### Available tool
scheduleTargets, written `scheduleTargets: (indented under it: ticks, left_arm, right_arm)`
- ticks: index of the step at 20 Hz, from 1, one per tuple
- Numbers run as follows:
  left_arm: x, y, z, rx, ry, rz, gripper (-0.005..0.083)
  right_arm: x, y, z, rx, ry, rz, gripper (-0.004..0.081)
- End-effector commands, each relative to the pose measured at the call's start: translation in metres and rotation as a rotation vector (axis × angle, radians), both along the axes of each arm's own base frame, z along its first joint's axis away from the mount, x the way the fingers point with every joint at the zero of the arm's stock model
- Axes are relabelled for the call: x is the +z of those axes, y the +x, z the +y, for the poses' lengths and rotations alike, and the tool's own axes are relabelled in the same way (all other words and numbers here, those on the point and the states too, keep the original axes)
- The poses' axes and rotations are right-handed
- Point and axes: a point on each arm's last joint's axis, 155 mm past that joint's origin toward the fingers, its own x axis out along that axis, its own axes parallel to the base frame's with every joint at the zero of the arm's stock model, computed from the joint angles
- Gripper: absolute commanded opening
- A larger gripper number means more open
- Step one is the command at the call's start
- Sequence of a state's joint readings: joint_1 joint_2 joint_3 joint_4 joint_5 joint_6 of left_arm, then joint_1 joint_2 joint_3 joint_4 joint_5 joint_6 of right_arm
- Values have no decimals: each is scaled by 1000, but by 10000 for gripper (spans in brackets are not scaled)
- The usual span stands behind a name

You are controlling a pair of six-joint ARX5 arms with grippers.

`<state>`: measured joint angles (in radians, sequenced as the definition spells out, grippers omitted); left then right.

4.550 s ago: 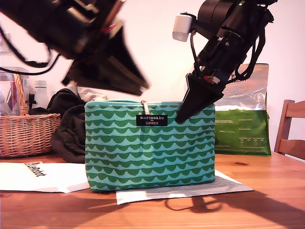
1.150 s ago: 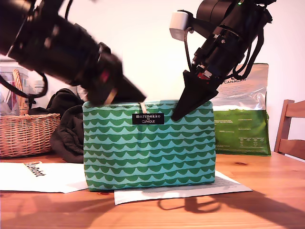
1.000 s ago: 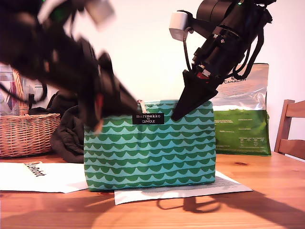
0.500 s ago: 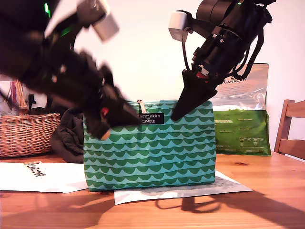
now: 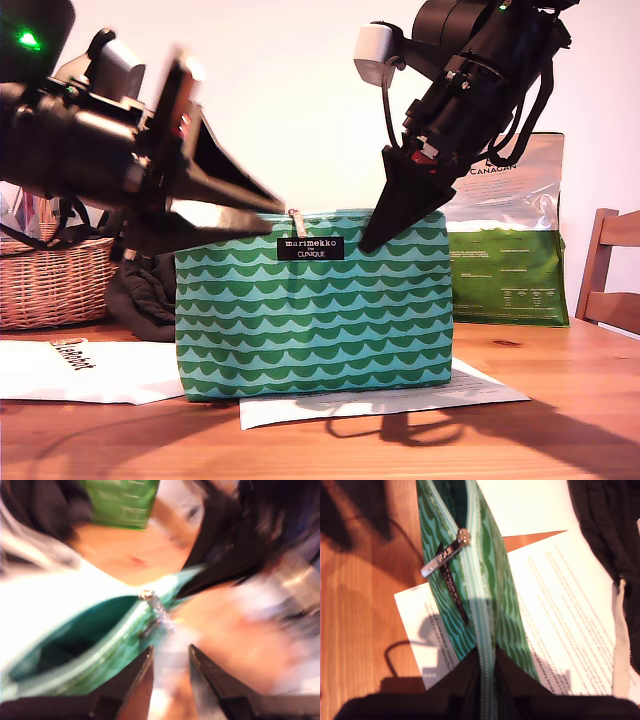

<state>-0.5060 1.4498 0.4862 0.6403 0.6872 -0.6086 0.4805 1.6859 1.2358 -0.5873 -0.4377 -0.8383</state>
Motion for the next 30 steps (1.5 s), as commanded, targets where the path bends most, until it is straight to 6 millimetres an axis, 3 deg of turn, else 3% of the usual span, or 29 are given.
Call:
scheduleTargets:
  ticks: [1,5,9,12,24,30]
  left_arm:
    - [-18,-3,-2,-4,-21,129,188]
    - [-28,7,-6,56,-106,296,188]
    - [-16,21,-9,97,-230,365,189]
    - [-21,25,-10,112,-257,418,214]
    - [9,51,-21,117,-323,384,216]
    - [1,48,-23,119,-297,414,162]
  right_arm:
    - [-2,-3,4,13,7,2,-13]
    - [-2,-4,4,13,6,5,-13]
    - [-2,-4,4,12,5,5,-13]
    - [-2,-4,4,13,5,6,-13]
    - [-4,-5,3,12,1,13,-13]
    - [-3,-5,4,13,2,11,-13]
